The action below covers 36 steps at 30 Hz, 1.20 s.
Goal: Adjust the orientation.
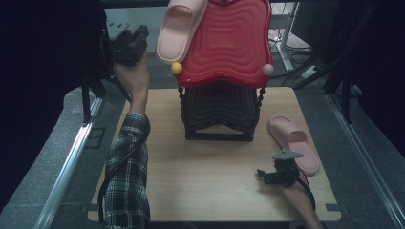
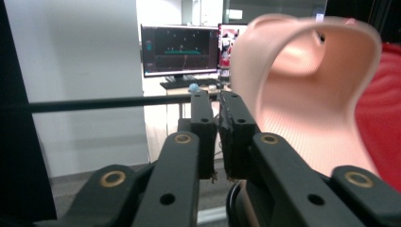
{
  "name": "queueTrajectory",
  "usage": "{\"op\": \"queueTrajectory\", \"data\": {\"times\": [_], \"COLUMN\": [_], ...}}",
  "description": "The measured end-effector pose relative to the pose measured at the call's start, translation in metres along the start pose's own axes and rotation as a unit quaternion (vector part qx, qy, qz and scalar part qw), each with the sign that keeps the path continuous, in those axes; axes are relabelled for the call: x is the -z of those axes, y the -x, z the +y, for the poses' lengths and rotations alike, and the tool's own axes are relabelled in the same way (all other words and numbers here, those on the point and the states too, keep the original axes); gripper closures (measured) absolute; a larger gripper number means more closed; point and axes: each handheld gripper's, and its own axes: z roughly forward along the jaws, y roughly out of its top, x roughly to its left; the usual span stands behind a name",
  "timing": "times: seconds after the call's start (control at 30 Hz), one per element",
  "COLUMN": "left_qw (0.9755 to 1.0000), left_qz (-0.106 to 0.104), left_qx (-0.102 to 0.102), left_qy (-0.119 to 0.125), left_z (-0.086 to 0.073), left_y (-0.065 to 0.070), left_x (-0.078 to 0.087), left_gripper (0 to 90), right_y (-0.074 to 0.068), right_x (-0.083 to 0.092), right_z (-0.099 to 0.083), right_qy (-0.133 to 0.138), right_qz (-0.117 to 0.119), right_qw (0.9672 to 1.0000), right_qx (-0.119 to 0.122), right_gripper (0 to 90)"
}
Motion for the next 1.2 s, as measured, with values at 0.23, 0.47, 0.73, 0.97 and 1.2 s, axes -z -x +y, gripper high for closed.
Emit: {"op": "queueTrajectory", "data": {"times": [0.23, 0.47, 0.73, 0.97, 1.2], "left_qw": [0.9988, 0.9970, 0.9953, 0.9950, 0.9911], "left_qz": [-0.044, -0.077, -0.097, -0.100, -0.132], "left_qx": [0.022, 0.008, -0.008, -0.004, -0.021], "left_qy": [0.002, 0.005, 0.006, 0.006, 0.000], "left_z": [-0.043, -0.059, -0.059, -0.056, -0.058], "left_y": [-0.015, -0.007, 0.007, 0.017, 0.026], "left_x": [0.019, 0.026, 0.023, 0.018, 0.008], "left_gripper": [89.3, 89.5, 89.5, 89.6, 89.6], "right_y": [0.000, 0.000, 0.000, 0.000, 0.000], "right_x": [0.000, 0.000, 0.000, 0.000, 0.000], "right_z": [0.000, 0.000, 0.000, 0.000, 0.000], "right_qy": [0.001, 0.001, 0.001, 0.001, 0.001], "right_qz": [0.000, 0.000, 0.000, 0.000, 0.000], "right_qw": [1.0000, 1.0000, 1.0000, 1.0000, 1.0000], "right_qx": [0.000, 0.000, 0.001, 0.001, 0.001], "right_gripper": [7.2, 7.2, 7.2, 7.2, 7.2]}}
